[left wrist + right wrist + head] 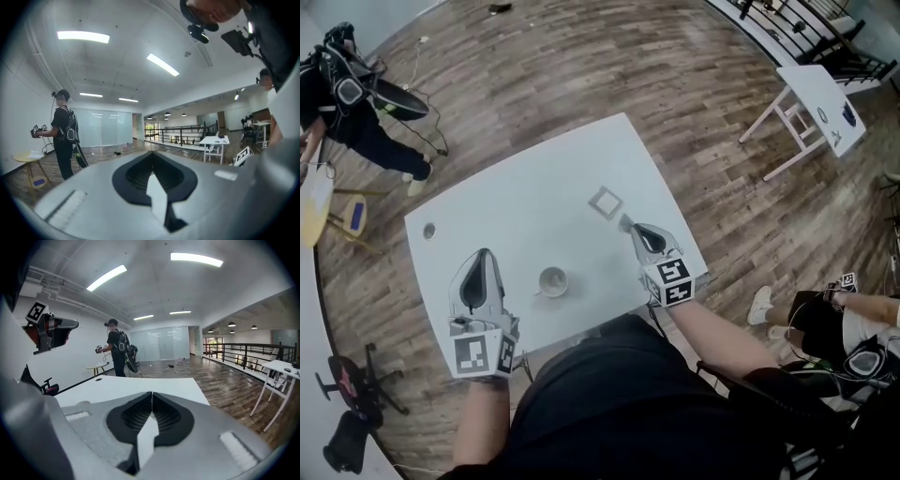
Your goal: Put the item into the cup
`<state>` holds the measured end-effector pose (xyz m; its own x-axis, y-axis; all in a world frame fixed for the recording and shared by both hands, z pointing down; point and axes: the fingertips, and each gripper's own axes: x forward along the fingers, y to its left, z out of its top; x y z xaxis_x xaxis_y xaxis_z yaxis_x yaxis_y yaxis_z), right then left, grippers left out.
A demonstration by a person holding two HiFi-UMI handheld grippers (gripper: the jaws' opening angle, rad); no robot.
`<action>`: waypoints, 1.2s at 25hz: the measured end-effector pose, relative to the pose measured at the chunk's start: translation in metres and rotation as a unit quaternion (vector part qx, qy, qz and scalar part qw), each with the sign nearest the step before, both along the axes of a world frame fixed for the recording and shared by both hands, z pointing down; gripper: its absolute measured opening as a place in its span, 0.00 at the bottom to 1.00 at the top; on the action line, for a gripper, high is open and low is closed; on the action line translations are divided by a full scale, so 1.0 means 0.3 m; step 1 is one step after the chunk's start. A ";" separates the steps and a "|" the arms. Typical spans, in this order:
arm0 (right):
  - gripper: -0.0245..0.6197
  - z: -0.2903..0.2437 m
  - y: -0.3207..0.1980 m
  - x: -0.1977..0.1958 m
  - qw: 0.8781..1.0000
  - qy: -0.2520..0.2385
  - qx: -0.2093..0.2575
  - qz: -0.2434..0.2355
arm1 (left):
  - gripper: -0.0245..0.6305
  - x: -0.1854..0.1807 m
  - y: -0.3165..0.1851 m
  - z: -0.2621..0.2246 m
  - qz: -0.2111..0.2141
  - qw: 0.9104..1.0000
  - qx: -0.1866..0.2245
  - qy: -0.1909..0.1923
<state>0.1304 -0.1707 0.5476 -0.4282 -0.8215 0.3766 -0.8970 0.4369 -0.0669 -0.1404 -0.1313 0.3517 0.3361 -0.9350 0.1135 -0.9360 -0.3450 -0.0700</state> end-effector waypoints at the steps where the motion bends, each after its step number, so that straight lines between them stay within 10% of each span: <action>1: 0.05 -0.016 0.002 -0.006 1.000 -0.001 0.004 -0.003 | 0.05 -0.005 0.005 -0.002 -0.002 1.000 0.003 0.001; 30: 0.05 -0.142 0.083 -0.224 0.993 0.001 0.030 -0.111 | 0.05 -0.175 0.160 -0.079 -0.073 0.996 0.040 0.012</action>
